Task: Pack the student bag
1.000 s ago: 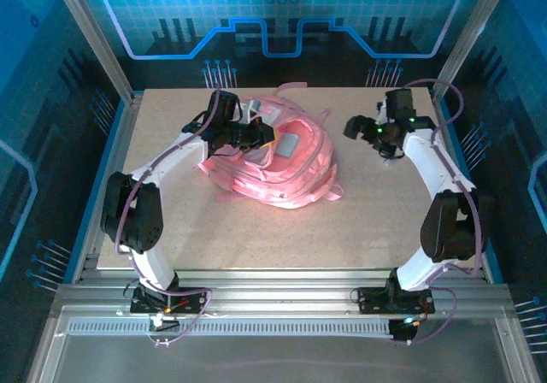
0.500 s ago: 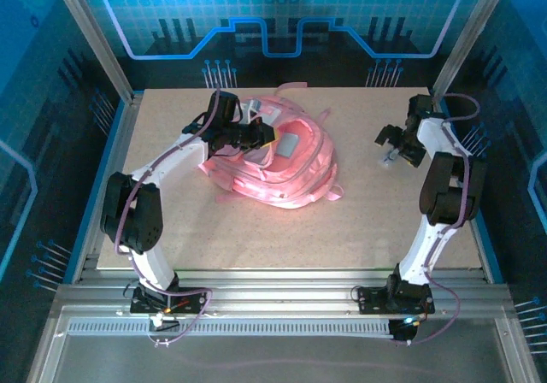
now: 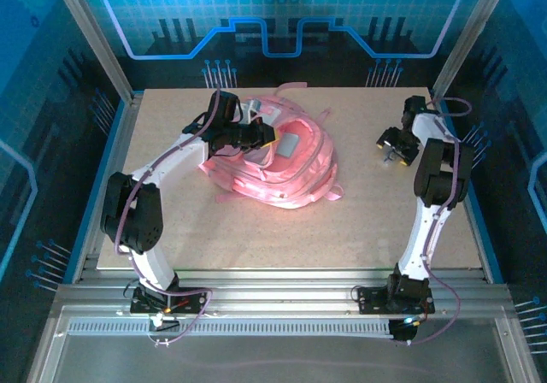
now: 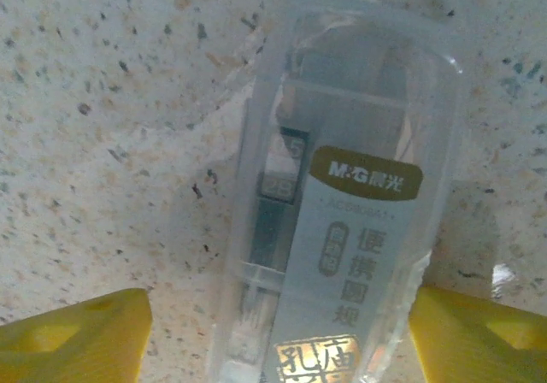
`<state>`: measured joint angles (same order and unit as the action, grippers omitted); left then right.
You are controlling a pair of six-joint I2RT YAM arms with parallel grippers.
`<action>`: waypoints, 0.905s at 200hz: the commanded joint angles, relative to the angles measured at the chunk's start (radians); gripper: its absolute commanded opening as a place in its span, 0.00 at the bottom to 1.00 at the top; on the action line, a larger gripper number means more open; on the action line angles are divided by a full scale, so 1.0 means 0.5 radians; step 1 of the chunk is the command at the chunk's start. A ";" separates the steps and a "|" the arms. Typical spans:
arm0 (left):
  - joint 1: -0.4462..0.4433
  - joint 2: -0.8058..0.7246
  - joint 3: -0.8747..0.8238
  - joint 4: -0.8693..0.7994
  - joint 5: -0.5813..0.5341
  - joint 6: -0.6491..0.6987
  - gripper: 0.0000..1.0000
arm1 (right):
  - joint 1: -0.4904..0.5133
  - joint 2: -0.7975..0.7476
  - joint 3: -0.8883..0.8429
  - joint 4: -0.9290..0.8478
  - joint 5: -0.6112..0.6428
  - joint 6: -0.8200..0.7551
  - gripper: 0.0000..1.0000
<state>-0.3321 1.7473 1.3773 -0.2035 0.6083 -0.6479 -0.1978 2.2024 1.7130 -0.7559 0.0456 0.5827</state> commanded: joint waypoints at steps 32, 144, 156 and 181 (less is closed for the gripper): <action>-0.034 0.021 0.141 0.130 0.172 -0.030 0.00 | -0.022 -0.190 -0.088 -0.013 0.004 -0.079 0.52; -0.038 0.077 0.195 0.238 0.217 -0.138 0.00 | 0.200 -1.202 -0.708 0.080 -0.622 -0.190 0.48; -0.039 0.082 0.203 0.230 0.240 -0.134 0.00 | 0.318 -1.299 -0.740 0.095 -0.708 -0.174 0.48; -0.045 0.090 0.201 0.196 0.236 -0.125 0.00 | 0.585 -1.434 -0.787 0.147 -0.732 -0.074 0.49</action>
<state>-0.3378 1.8030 1.4242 -0.1894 0.6453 -0.6872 -0.0124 1.5475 1.3472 -0.7170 -0.2298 0.5018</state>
